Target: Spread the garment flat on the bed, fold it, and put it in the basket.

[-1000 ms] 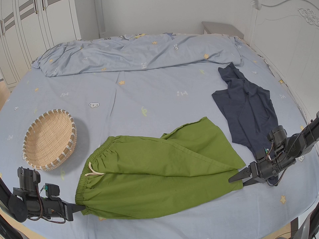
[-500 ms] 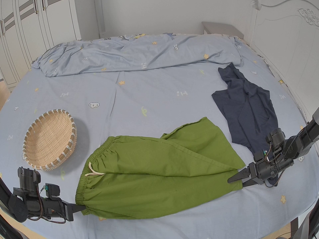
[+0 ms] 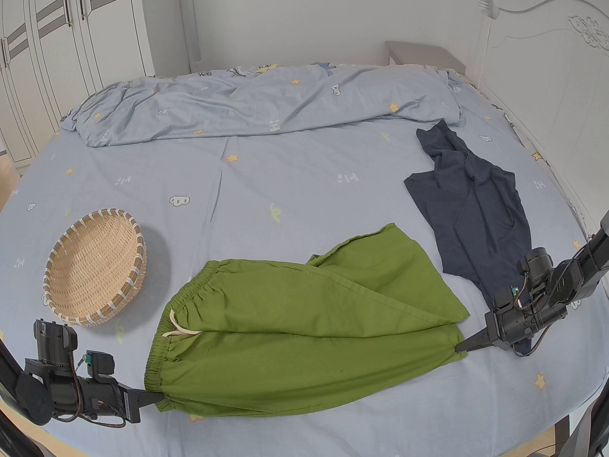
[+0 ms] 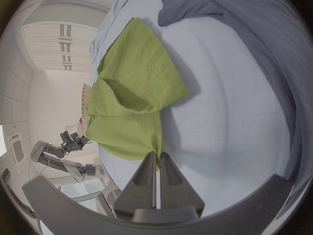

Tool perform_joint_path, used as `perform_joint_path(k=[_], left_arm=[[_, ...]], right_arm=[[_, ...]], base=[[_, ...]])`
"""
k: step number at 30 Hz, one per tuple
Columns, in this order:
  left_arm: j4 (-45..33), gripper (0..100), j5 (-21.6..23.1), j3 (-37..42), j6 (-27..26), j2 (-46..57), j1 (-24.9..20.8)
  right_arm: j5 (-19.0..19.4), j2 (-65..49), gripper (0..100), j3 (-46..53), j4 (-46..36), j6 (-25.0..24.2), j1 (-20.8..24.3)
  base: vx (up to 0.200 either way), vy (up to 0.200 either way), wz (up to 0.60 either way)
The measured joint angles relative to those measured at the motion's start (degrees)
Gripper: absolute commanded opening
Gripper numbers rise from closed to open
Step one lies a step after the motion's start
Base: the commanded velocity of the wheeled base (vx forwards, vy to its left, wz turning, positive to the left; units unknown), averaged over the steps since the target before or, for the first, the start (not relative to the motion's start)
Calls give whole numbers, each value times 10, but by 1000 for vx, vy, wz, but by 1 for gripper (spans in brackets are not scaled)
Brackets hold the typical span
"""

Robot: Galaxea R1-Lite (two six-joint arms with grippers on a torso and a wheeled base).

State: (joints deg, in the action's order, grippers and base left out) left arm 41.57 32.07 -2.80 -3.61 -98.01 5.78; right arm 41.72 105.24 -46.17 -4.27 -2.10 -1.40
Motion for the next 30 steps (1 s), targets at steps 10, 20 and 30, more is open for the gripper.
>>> perform_joint_path(k=[10,20,30], left_arm=[[0,0,-1,4,0,2,2],[-2,0,8,8,-24,14,19],[-12,0,13,17,-49,24,48]], right_arm=[[-6,-24,0,15,-9,2,17],[-118,-137,0,86,-56,4,77],[-137,-217,0,225,17,5,95]], base=[[0,0,0],[0,0,0],[0,0,0]])
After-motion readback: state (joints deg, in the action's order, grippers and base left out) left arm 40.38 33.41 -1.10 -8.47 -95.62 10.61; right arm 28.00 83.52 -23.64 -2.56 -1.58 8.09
